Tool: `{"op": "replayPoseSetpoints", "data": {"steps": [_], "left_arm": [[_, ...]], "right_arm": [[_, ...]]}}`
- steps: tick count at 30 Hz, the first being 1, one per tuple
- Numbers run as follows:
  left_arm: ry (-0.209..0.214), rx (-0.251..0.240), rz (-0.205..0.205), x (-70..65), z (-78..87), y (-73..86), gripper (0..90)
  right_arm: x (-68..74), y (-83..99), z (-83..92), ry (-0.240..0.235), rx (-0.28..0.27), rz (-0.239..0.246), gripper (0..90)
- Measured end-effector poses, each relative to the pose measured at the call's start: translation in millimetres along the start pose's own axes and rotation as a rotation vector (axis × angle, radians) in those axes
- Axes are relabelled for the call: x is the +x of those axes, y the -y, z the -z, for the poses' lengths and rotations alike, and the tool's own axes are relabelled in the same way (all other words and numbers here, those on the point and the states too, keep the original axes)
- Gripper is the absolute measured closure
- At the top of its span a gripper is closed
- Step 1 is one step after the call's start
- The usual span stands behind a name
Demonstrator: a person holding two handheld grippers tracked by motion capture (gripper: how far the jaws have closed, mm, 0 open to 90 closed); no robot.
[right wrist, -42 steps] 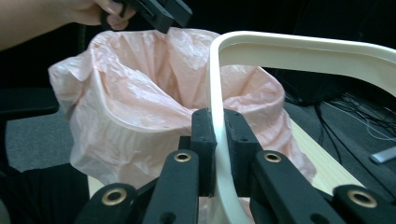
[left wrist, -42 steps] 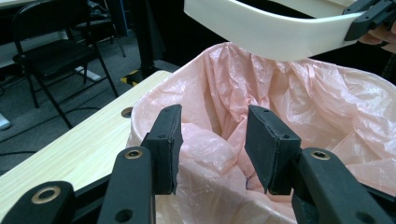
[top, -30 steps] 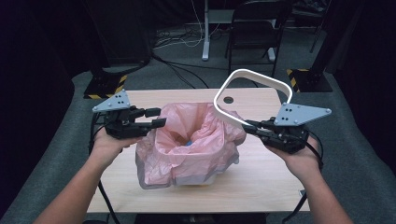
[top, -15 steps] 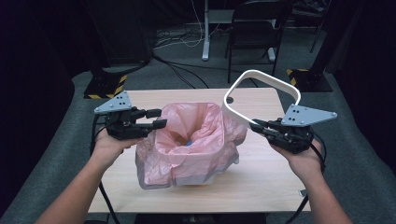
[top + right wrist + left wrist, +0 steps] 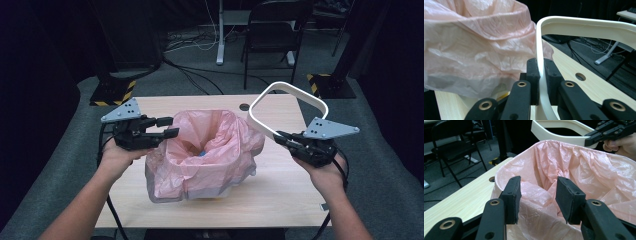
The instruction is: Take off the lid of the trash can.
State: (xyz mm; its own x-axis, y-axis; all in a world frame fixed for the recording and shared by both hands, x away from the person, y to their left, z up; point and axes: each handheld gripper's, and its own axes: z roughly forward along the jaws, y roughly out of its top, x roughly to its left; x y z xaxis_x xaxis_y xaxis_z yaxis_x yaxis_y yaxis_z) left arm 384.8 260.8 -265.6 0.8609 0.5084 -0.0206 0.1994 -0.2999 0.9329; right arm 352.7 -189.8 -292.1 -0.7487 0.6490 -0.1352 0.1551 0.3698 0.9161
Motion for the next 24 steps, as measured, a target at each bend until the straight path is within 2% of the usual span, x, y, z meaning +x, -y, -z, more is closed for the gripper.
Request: {"op": "replayPoseSetpoints", "data": {"steps": [24], "left_arm": [[0.001, -0.014, -0.004, -1.2, -1.9, 1.8, 54.8]], "right_arm": [[-3.6, 45.8, -10.3, 0.041, 0.020, -0.079, 83.8]]}}
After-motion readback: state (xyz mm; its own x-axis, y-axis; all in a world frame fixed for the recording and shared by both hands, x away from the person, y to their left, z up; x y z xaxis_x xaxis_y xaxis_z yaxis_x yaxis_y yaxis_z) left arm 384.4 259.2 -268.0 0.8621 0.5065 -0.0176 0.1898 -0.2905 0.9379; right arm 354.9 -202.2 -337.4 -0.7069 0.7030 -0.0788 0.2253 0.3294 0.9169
